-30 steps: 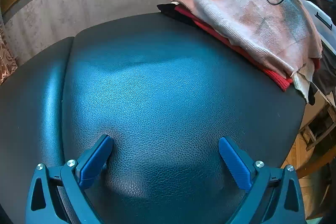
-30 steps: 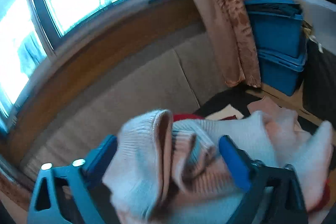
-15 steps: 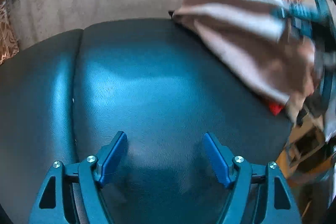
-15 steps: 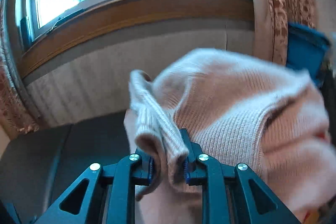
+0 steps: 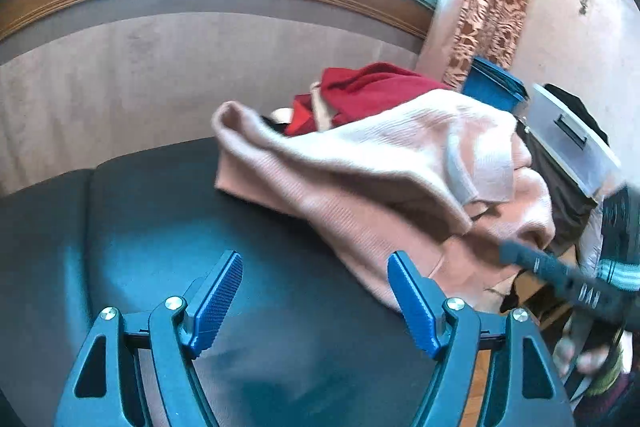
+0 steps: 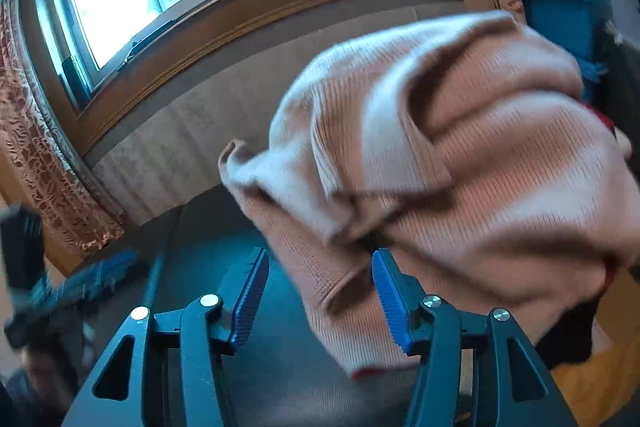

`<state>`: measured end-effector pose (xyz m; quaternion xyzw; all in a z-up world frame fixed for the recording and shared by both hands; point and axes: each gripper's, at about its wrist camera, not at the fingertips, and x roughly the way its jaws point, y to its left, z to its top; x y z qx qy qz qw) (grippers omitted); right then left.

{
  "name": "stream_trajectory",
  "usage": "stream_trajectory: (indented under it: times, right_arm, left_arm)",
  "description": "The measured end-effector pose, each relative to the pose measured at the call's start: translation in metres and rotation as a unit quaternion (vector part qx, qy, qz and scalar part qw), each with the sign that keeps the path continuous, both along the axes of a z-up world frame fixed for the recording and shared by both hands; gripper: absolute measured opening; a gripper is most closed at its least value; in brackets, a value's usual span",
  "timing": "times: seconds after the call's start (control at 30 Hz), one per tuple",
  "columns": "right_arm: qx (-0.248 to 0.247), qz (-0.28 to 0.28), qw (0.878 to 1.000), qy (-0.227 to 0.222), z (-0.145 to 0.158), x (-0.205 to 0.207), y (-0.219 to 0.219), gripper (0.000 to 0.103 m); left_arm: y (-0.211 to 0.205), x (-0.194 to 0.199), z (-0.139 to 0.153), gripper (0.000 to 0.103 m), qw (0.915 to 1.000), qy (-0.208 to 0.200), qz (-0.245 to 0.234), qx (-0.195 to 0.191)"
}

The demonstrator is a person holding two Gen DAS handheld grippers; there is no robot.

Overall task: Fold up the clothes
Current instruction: 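Grasp the pink sweater edge with the right gripper and lift it off the pile, then grasp the sweater with the left gripper while the right gripper holds it up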

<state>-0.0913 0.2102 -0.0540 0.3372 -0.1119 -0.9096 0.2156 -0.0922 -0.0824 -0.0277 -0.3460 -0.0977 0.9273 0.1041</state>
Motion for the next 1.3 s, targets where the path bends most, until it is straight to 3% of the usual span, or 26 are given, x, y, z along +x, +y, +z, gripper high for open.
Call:
stream_trajectory:
  times: [0.2, 0.33, 0.47, 0.6, 0.77, 0.9, 0.93, 1.0, 1.03, 1.07, 1.3]
  right_arm:
    - [-0.017, -0.037, 0.999, 0.008, -0.002, 0.003, 0.027, 0.055]
    - [-0.015, -0.047, 0.998, 0.050, 0.020, -0.005, 0.033, 0.055]
    - [-0.002, -0.056, 0.994, 0.093, 0.042, -0.020, 0.034, 0.055]
    - [-0.006, -0.051, 0.993, 0.103, 0.049, -0.044, 0.035, 0.054]
    - [-0.021, -0.030, 0.996, 0.078, 0.036, -0.077, 0.022, 0.021]
    - [-0.035, -0.022, 0.998, 0.055, 0.020, -0.093, 0.018, 0.020]
    - [-0.037, -0.020, 0.998, 0.050, 0.016, -0.096, 0.017, 0.020]
    - [-0.035, -0.016, 0.999, 0.038, 0.008, -0.102, 0.016, 0.022]
    - [-0.037, -0.010, 0.999, 0.030, 0.003, -0.105, 0.016, 0.023]
    - [-0.039, -0.007, 0.999, 0.024, 0.000, -0.106, 0.016, 0.024]
    - [-0.054, 0.003, 0.999, -0.001, -0.006, -0.109, 0.016, 0.020]
  left_arm:
    - [0.029, -0.045, 0.002, 0.076, 0.9963, -0.024, -0.045, 0.070]
    - [0.045, -0.075, -0.015, 0.076, 0.9912, -0.057, -0.048, 0.110]
    - [0.038, -0.095, -0.037, 0.076, 0.9777, -0.085, -0.034, 0.189]
    - [0.030, -0.104, -0.049, 0.076, 0.9647, -0.088, -0.027, 0.247]
    - [0.031, -0.116, -0.050, 0.076, 0.9547, -0.077, -0.023, 0.287]
    - [0.040, -0.135, -0.057, 0.075, 0.9447, -0.098, -0.020, 0.312]
    - [0.042, -0.140, -0.059, 0.070, 0.9426, -0.103, -0.017, 0.317]
    - [0.045, -0.145, -0.063, 0.049, 0.9378, -0.109, -0.013, 0.329]
    - [0.046, -0.147, -0.065, 0.030, 0.9346, -0.112, -0.013, 0.337]
    - [0.046, -0.147, -0.067, 0.021, 0.9338, -0.114, -0.012, 0.339]
    - [0.044, -0.126, -0.054, 0.013, 0.9487, -0.089, -0.017, 0.303]
